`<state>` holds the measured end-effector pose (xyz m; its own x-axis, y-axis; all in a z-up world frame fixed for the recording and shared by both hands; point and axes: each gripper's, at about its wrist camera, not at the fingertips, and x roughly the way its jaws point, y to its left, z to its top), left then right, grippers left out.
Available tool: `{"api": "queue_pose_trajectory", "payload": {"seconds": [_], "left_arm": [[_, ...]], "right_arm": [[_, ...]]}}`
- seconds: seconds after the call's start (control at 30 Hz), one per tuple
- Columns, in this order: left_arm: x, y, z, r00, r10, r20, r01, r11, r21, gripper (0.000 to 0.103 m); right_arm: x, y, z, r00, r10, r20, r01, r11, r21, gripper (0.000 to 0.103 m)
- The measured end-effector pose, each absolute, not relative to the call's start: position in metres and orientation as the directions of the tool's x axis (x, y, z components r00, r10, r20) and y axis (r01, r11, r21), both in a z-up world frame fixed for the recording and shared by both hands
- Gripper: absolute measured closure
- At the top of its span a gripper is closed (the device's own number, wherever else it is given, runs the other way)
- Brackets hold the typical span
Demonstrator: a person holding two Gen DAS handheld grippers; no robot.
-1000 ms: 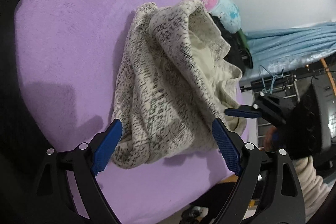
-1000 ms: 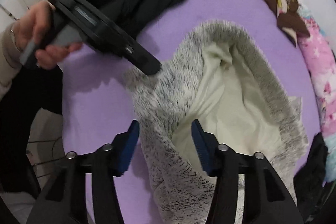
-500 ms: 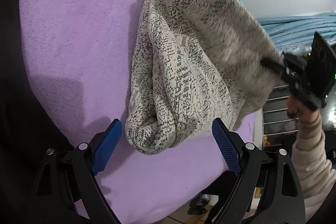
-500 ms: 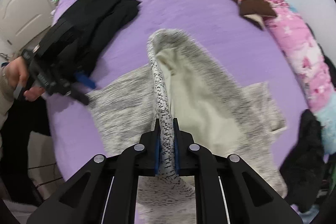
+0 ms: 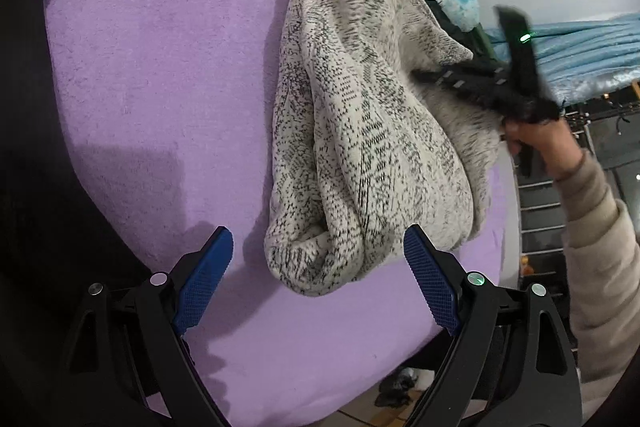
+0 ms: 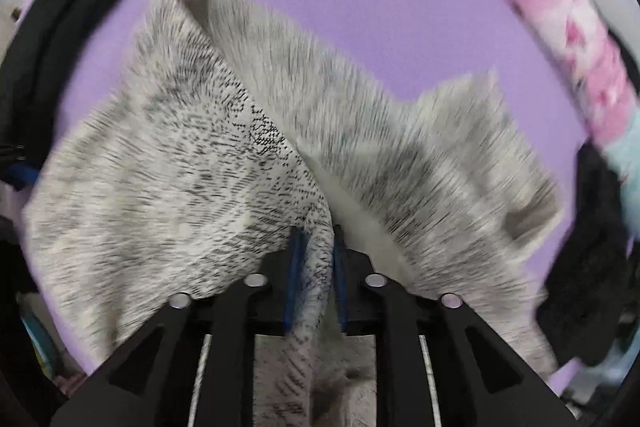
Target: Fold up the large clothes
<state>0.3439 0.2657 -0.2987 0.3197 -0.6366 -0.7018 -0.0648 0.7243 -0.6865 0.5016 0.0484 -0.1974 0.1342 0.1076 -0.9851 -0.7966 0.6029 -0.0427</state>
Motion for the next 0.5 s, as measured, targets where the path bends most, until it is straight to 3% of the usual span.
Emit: {"api": "queue_pose_trajectory", "payload": {"seconds": [0.03, 0.1, 0.13, 0.17, 0.33, 0.5], "left_arm": [[0.347, 0.263, -0.296, 0.322, -0.635, -0.702, -0.065, 0.725, -0.686, 0.019], [0.353, 0.257, -0.292, 0.325, -0.635, -0.701, -0.064, 0.724, -0.686, 0.019], [0.355, 0.256, -0.291, 0.327, -0.634, -0.700, -0.064, 0.725, -0.686, 0.019], [0.356, 0.256, -0.290, 0.330, -0.635, -0.699, -0.066, 0.723, -0.688, 0.019], [0.365, 0.244, -0.283, 0.361, -0.649, -0.670, -0.067, 0.699, -0.712, 0.019], [0.369, 0.244, -0.281, 0.368, -0.641, -0.674, -0.078, 0.701, -0.709, 0.019]], "right_arm": [[0.501, 0.045, -0.197, 0.137, 0.123, -0.983, -0.786, 0.618, -0.032, 0.076], [0.503, 0.035, -0.183, 0.132, 0.202, -0.971, -0.768, 0.640, 0.029, 0.054], [0.505, 0.025, -0.169, 0.143, 0.261, -0.955, -0.754, 0.654, 0.065, 0.034], [0.507, 0.014, -0.152, 0.164, 0.312, -0.936, -0.740, 0.666, 0.093, 0.027], [0.519, -0.039, -0.093, 0.215, 0.443, -0.870, -0.719, 0.675, 0.166, 0.023], [0.518, -0.075, -0.097, 0.229, 0.281, -0.932, -0.812, 0.584, -0.024, 0.023]]}}
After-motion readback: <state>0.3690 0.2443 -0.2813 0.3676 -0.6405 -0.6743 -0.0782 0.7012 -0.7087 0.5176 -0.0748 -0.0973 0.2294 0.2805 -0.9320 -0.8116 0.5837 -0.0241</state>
